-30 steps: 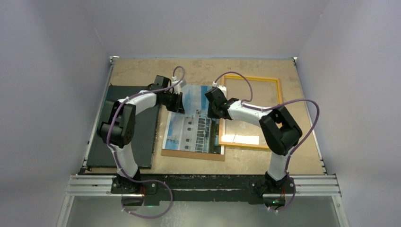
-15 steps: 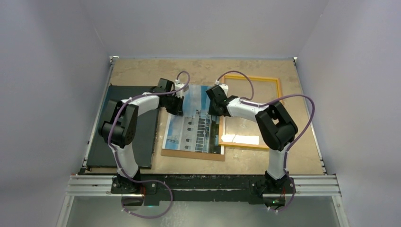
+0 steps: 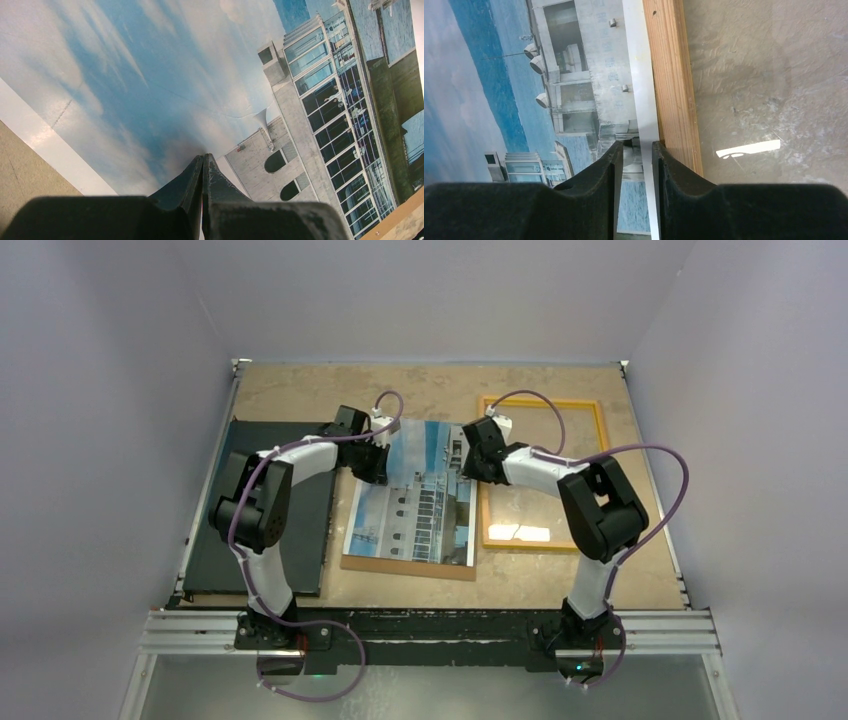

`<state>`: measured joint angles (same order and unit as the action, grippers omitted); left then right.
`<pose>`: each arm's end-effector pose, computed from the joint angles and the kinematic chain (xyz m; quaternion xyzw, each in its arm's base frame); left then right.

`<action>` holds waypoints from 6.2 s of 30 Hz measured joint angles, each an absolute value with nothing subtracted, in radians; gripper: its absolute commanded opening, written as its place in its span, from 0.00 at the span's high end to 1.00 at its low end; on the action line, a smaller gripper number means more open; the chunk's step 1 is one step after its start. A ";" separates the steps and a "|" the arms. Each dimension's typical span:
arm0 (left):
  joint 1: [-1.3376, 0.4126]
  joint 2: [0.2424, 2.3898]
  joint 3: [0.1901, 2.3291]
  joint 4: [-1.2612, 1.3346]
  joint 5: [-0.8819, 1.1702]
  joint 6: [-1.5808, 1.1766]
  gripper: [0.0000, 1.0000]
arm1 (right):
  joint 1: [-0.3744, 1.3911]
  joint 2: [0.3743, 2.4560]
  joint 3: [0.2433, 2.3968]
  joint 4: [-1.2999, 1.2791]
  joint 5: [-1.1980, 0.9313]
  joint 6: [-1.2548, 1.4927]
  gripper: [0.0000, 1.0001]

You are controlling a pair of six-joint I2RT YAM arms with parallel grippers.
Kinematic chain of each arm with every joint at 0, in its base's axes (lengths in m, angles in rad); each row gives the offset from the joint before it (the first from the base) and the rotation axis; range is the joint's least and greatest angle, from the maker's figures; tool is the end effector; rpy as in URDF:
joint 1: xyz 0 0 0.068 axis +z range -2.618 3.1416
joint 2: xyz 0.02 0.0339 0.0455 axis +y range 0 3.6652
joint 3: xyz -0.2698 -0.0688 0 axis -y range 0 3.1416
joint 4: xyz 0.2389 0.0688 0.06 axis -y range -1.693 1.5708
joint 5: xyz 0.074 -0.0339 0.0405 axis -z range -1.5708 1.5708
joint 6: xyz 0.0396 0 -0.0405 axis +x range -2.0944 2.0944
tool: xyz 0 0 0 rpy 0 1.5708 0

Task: Put the photo into the frame

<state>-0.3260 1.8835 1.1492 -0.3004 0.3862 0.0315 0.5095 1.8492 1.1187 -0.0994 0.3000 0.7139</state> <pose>0.3524 -0.1349 0.1595 0.2183 0.9223 -0.2212 0.2300 0.3441 0.1788 0.1757 0.1479 0.9114 0.0915 0.3731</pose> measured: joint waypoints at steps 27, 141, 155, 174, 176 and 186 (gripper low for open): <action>-0.284 1.748 1.307 -0.444 0.143 0.123 0.67 | 0.464 1.811 1.053 -0.014 0.183 0.715 0.33; -0.435 1.624 0.875 -0.256 0.072 0.264 0.83 | 0.503 1.628 0.784 0.197 -0.041 0.786 0.01; -0.405 1.487 0.996 -0.478 0.073 0.359 0.67 | 0.507 1.631 0.783 0.202 -0.070 0.804 0.01; -0.467 1.501 0.798 -0.487 -0.052 0.489 0.70 | 0.509 1.628 0.774 0.212 -0.065 0.812 0.01; -0.474 1.501 0.798 -0.486 -0.060 0.486 0.69 | 0.509 1.627 0.773 0.213 -0.065 0.812 0.01; -0.493 1.501 0.792 -0.464 -0.081 0.453 0.67 | 0.508 1.623 0.760 0.232 -0.067 0.818 0.01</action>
<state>-0.4927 1.5005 0.7918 -0.4637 -0.0814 0.4530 0.5083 1.6234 0.7605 0.2317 -0.0669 0.8185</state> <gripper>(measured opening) 0.320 0.986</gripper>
